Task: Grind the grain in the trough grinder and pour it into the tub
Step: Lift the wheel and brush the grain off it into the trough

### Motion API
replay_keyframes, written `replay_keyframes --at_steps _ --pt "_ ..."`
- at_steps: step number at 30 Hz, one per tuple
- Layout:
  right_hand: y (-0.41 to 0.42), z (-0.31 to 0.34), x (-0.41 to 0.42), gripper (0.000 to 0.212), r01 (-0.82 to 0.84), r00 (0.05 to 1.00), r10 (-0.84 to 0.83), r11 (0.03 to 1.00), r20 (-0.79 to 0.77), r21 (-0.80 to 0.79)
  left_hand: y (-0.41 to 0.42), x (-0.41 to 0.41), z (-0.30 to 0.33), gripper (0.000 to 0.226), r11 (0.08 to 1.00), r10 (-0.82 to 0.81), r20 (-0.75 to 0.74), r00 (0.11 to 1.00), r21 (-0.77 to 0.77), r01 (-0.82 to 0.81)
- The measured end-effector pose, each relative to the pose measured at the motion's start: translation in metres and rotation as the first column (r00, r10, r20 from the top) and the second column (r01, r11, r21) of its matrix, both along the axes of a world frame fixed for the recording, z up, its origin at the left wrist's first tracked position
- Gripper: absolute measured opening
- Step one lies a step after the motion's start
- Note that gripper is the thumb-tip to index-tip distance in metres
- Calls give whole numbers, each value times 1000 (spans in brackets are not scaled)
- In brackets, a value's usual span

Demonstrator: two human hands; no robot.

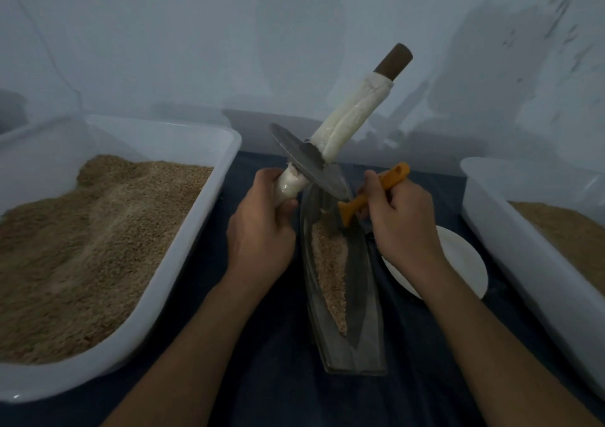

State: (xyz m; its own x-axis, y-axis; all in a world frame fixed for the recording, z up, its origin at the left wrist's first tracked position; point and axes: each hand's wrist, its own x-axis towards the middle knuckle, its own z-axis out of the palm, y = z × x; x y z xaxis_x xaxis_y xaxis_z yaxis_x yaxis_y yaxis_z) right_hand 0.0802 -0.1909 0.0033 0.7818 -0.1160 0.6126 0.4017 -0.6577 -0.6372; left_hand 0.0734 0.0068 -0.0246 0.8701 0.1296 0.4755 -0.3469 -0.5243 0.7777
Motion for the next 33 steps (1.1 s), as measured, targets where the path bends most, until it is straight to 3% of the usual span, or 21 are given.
replay_keyframes --at_steps 3,10,13,20,28,33 --pt "-4 9 -7 58 -3 1000 3 1000 -26 10 0 -1 1 34 1000 4 -4 1000 -8 -4" --pt "-3 15 -8 52 107 990 -113 992 91 61 0 -1 1 33 999 25 -3 1000 -21 -25" --pt "3 6 -4 38 72 996 -73 997 60 16 -1 -1 -1 34 1000 10 -11 1000 -26 -11" --pt "3 8 -14 60 -1 1000 0 999 10 52 -5 -1 -5 33 999 -7 -42 999 -43 5" --pt "1 29 -37 52 38 983 -89 955 161 293 -9 -3 -5 31 993 -14 -59 998 -118 7" --pt "11 40 -53 50 -100 979 41 948 198 302 -9 -3 -6 30 990 -3 -82 997 -143 -9"
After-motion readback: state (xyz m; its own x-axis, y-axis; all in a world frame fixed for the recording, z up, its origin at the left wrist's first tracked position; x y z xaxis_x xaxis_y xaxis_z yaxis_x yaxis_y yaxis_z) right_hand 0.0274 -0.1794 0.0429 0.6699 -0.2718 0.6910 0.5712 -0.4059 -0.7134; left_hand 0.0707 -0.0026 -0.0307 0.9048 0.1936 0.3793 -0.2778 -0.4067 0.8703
